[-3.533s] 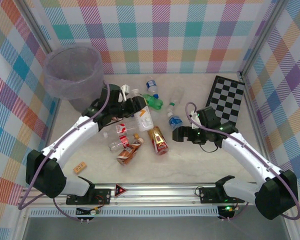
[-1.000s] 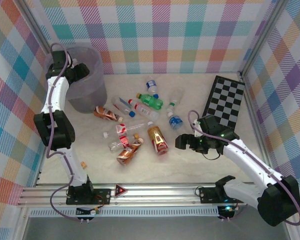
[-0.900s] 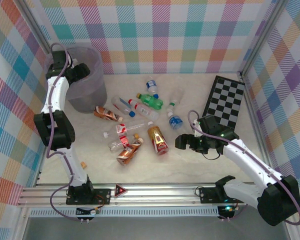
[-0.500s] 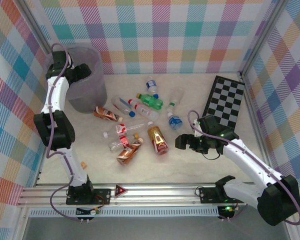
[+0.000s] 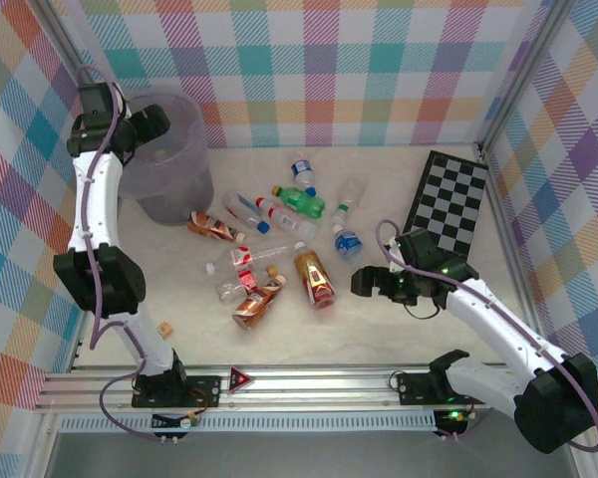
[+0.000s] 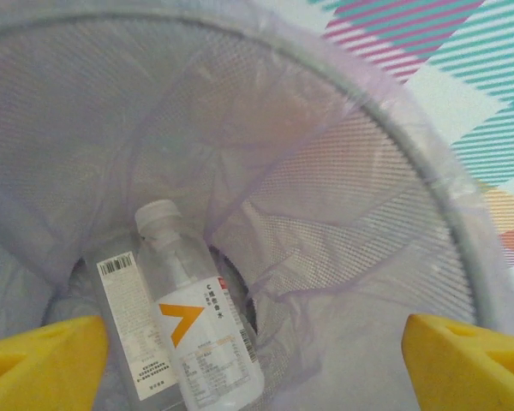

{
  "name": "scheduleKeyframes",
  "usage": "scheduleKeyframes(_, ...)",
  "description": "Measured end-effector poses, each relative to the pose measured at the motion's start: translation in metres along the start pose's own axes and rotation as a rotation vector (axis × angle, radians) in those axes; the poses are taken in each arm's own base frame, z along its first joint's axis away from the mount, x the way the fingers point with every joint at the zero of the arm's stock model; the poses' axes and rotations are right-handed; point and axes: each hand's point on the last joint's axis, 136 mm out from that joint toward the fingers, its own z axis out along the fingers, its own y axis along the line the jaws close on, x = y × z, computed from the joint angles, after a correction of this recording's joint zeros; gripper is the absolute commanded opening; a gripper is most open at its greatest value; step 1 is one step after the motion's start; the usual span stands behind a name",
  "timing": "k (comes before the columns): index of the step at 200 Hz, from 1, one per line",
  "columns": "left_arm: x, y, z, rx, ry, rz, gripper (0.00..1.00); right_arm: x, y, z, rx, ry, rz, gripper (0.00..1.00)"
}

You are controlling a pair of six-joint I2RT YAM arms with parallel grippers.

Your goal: Put the plastic bottles in the bin

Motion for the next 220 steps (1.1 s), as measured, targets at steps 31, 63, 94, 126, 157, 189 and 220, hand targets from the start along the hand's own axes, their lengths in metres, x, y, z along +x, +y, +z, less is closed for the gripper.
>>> scheduleKeyframes(31, -0.011, -0.009, -0.029, 0.012, -0.04, 0.019, 0.89, -0.003, -0.004, 0.0, 0.024, -0.016, 0.017, 1.0)
scheduleKeyframes(63, -0.001, -0.02, -0.064, 0.021, -0.052, 0.045, 0.9, -0.011, -0.016, -0.008, 0.093, -0.099, 0.042, 0.99)
scheduleKeyframes(94, 0.033, -0.04, -0.1, 0.057, -0.036, 0.08, 0.9, -0.017, -0.025, -0.012, 0.142, -0.141, 0.048, 0.99)
scheduleKeyframes(126, 0.084, -0.059, -0.129, 0.103, 0.009, 0.12, 0.9, -0.017, -0.032, -0.004, 0.186, -0.111, 0.059, 0.99)
scheduleKeyframes(157, 0.136, -0.079, -0.144, 0.162, 0.075, 0.142, 0.9, -0.024, -0.032, 0.002, 0.211, -0.087, 0.03, 0.99)
scheduleKeyframes(189, 0.194, -0.085, -0.145, 0.209, 0.179, 0.102, 0.9, -0.044, -0.025, 0.008, 0.227, -0.073, -0.033, 0.96)
scheduleKeyframes(220, 0.255, -0.086, -0.133, 0.231, 0.305, 0.046, 0.9, -0.065, -0.022, 0.022, 0.263, -0.039, -0.102, 0.94)
